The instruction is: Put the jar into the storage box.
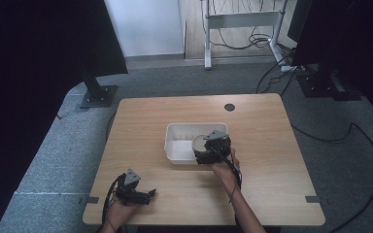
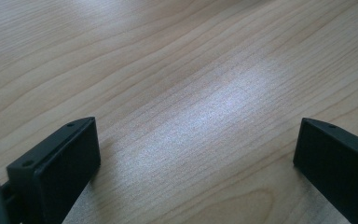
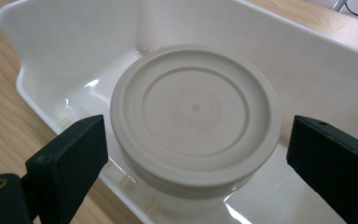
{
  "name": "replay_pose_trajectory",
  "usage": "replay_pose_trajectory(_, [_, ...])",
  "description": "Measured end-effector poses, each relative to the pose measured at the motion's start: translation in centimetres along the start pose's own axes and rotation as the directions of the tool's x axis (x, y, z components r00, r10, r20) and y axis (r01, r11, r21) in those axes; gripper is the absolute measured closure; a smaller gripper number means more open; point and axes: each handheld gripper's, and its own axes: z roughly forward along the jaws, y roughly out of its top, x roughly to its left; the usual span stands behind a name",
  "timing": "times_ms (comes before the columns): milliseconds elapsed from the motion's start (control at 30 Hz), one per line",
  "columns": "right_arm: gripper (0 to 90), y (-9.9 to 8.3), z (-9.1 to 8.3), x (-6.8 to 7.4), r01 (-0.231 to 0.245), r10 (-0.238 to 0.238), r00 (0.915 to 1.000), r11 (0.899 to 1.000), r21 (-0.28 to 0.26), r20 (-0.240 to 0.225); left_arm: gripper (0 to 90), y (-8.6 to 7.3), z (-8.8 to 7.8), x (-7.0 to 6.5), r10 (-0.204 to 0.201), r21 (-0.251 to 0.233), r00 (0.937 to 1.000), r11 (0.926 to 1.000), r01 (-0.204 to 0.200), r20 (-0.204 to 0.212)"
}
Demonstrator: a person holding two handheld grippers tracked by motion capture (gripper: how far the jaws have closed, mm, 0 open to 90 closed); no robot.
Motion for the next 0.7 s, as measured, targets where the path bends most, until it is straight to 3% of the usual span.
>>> replay_pose_trajectory(700, [6.5, -0.4, -2.4, -0.1, 0.064, -0.065, 0.9954, 0.998, -0.024, -0.071, 0.1, 0.0, 0.0, 0.0, 0.002, 0.002, 1.0, 1.0, -0.002, -0.001])
